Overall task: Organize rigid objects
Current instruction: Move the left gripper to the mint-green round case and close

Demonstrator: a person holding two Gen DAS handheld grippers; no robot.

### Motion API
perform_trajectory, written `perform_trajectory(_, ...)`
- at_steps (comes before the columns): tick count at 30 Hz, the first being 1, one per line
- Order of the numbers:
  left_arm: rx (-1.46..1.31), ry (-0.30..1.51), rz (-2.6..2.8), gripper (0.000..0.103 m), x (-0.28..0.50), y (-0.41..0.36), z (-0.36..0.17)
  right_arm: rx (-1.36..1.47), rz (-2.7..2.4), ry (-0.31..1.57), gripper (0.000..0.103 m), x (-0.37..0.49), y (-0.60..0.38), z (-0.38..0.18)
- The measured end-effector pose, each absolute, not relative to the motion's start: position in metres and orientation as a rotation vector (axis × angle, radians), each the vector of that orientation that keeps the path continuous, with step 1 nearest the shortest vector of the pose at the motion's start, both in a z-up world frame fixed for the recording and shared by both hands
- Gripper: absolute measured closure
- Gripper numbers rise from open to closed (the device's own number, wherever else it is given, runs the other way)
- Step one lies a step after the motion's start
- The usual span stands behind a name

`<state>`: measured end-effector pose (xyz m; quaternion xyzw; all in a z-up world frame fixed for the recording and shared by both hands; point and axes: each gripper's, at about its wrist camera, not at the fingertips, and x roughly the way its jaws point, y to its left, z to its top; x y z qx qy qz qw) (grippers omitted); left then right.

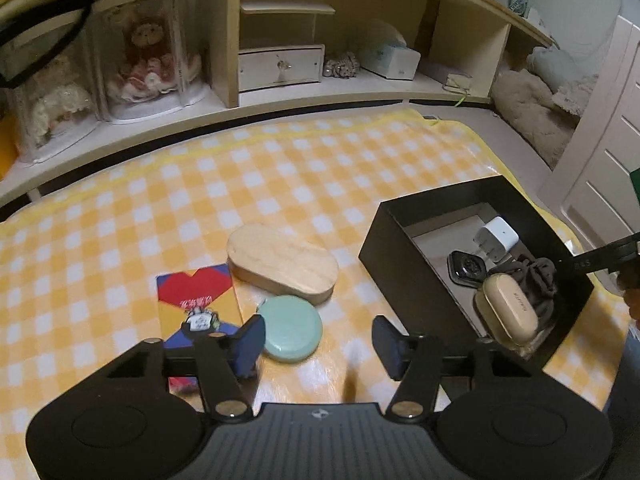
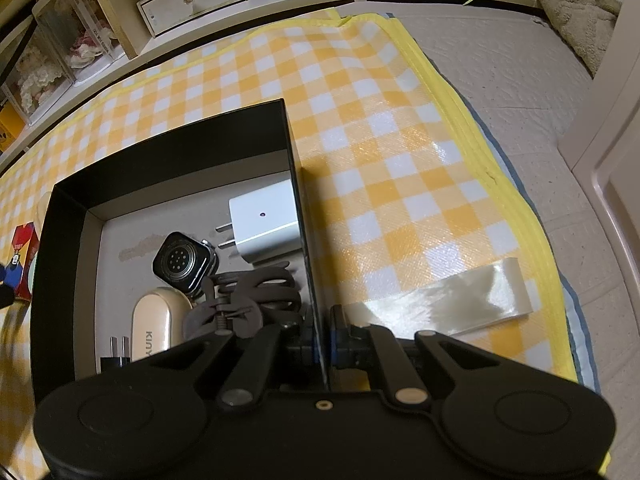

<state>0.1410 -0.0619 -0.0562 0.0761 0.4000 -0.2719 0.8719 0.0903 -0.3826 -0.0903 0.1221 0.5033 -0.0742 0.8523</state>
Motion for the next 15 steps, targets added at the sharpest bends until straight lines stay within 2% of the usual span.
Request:
perform_trajectory(13, 0.196, 0.854, -0.557, 0.045, 0.172, -0.073, -0.087, 0.257, -0.157, 1.060, 0.097, 0.090, -0.383, -0.090)
perform_trajectory(15, 0.223, 0.844, -0.566, 0.041, 0.174, -0.072, -0.091, 0.256, -0.156, 1.059, 0.097, 0.090, -0.383, -0.090)
